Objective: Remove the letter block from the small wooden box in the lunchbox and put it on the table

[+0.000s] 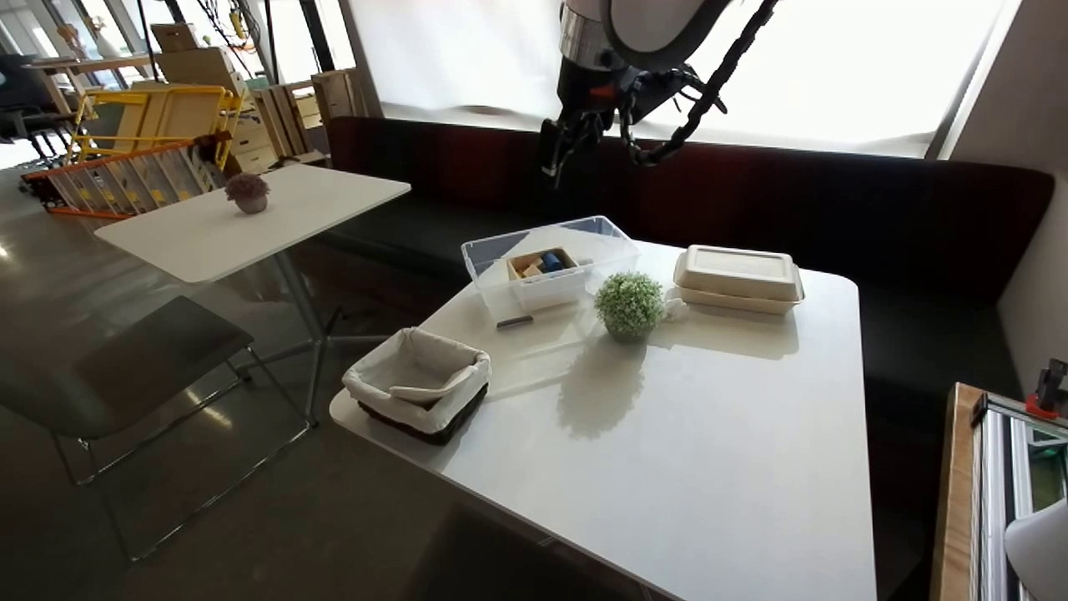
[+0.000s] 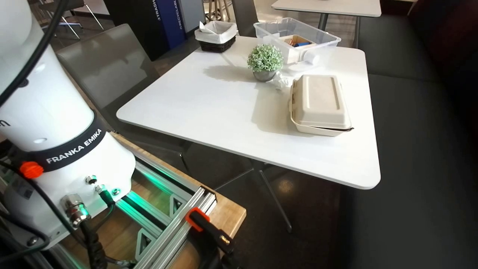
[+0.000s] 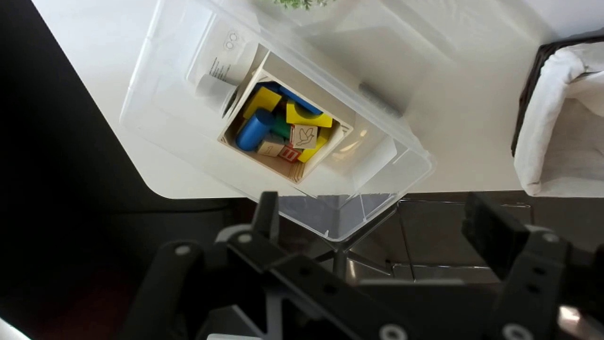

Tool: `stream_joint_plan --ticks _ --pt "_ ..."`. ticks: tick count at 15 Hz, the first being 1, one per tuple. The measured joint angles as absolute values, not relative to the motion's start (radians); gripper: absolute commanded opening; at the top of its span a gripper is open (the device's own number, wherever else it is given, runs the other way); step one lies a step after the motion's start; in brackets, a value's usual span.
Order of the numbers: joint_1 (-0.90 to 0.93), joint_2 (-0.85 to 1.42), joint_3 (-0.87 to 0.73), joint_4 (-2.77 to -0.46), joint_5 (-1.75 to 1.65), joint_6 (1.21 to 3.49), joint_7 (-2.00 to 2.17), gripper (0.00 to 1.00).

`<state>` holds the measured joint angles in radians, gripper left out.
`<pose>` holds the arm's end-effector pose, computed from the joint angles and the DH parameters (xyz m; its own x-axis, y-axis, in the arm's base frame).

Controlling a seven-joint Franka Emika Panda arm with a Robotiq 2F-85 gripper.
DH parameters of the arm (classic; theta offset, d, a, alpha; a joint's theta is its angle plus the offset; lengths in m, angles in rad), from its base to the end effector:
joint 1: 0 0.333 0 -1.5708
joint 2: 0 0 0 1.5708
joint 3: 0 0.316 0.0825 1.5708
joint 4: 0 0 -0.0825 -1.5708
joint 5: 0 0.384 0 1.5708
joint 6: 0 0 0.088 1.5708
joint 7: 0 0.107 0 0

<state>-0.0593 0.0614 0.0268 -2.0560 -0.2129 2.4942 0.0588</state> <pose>0.5935 -0.0183 0.4470 0.9284 0.0800 0.3628 0.0234 -0.9872 0.1579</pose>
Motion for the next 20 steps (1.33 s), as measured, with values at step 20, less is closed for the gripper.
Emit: stream_joint_plan --ticks 20 --pt "-0.001 0.519 -0.078 -1.698 -0.245 2.59 0.106 1.0"
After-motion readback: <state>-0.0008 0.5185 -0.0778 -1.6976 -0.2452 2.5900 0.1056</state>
